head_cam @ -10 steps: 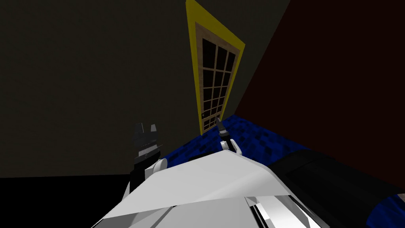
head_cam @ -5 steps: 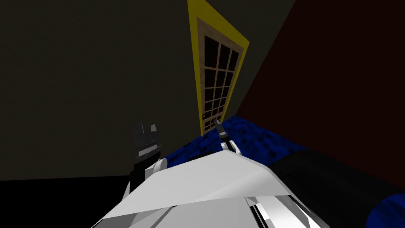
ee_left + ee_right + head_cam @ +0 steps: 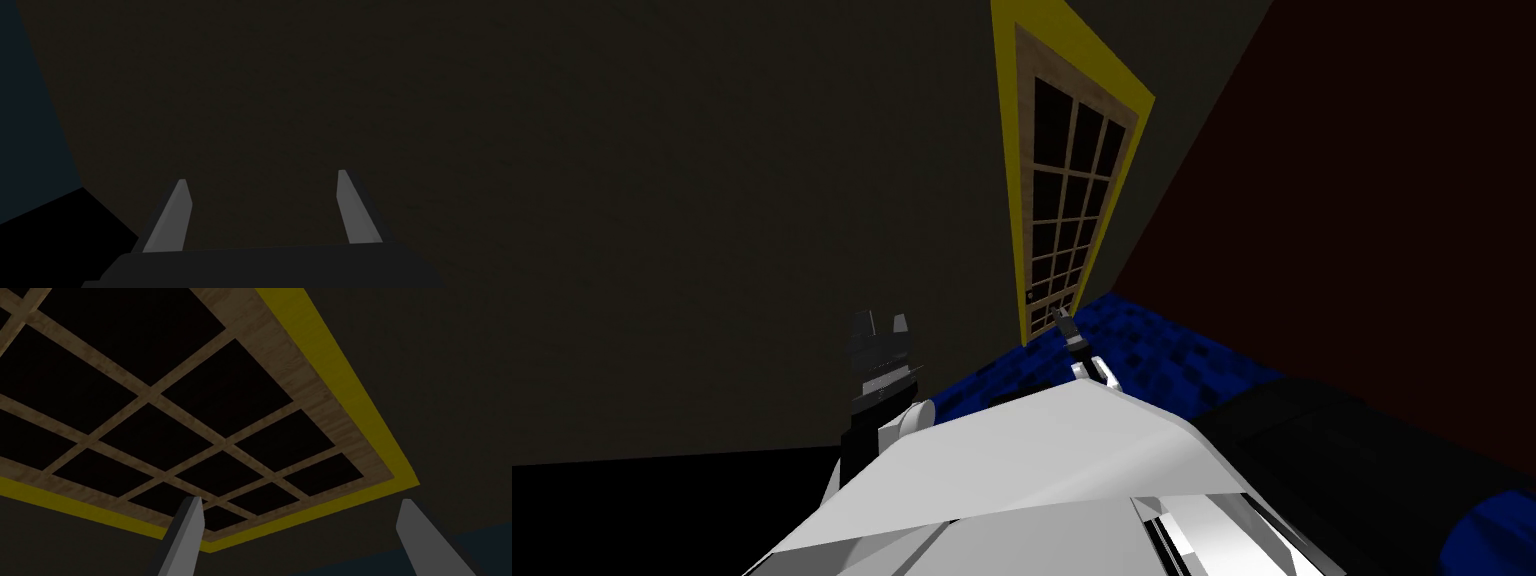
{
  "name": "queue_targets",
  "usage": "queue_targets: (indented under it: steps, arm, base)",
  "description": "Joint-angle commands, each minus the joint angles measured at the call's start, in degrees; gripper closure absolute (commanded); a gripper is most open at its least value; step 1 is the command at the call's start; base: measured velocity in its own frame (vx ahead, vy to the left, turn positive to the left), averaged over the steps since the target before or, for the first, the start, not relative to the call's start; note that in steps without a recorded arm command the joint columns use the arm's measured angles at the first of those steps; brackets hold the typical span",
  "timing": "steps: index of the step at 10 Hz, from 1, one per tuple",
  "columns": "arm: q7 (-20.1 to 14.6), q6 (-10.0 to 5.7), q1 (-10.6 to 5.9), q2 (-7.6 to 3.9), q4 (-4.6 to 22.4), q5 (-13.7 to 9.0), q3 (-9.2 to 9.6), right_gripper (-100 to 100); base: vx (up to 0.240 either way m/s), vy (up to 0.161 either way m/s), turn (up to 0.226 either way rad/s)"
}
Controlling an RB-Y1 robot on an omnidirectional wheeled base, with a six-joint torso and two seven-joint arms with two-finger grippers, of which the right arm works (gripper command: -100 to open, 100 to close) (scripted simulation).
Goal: Pull the door open
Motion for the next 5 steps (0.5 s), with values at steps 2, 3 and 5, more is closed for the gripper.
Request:
queue_targets:
  steps: [2,3,5]
  arm:
    - [3.21,-1.57,-1.09,-0.38,4.67,1.68,-0.85,-100]
    - [4.43,-2.17,-1.5,-0.5,6.33,2.34,-1.17,-100]
    - [5.64,-2.76,-1.91,-0.61,8.8,2.99,-1.49,-100]
  base:
    - [0.096,-0.008,0.044]
    - [0.098,-0.004,0.053]
    - [0.058,-0.004,0.015]
